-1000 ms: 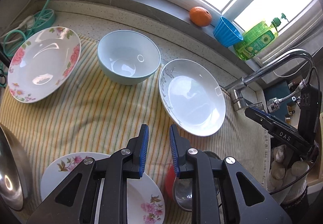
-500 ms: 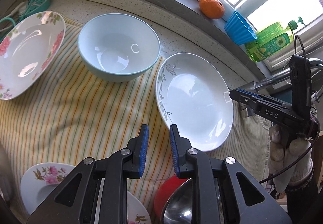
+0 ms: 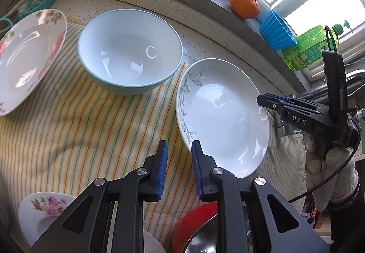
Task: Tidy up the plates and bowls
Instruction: 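Close the right gripper on the grey-leaf plate rim and lift it, then carry the grey-leaf plate with the right gripper toward the pink-flowered plates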
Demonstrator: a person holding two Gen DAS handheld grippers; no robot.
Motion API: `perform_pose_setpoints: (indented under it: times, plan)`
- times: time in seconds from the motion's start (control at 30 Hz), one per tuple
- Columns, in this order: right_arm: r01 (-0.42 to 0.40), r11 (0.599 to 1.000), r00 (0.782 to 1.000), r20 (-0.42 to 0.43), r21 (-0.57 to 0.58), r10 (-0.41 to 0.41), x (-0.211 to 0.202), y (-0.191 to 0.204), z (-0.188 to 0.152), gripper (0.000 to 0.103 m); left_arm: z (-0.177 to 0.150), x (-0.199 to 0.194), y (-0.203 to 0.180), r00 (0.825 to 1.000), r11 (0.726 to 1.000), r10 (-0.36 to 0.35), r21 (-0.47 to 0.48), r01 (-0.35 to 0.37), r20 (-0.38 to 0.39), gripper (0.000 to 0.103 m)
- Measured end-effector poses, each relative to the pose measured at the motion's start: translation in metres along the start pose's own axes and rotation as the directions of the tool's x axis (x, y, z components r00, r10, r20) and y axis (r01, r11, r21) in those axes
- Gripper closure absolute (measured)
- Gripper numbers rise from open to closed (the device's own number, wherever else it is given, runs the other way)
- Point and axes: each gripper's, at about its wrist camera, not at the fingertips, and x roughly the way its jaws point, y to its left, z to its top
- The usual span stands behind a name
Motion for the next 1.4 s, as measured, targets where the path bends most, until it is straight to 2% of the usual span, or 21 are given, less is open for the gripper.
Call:
perform_pose_setpoints:
  times: [0.3,0.97,1.4]
  plan:
    - [0.030,0.999,0.999,-0.023,-0.013,-0.030,0.007,-0.004,0.006,0.088,0.005,0.008,0.001,1.000,1.000,-0.001,0.001,0.001,-0.010,0.084]
    - [0.010,1.000,0.997,-0.078,-0.028,-0.013,0.026,-0.001,0.009,0.091,0.011,0.029,0.001,0.998,1.000,-0.014,0.014,0.015,-0.062,0.084]
    - [-0.003,1.000,0.997,-0.083,-0.031,0.001,0.024,-0.004,0.008,0.091,0.016,0.039,-0.004,0.997,0.999,-0.004,0.037,0.007,-0.076,0.092]
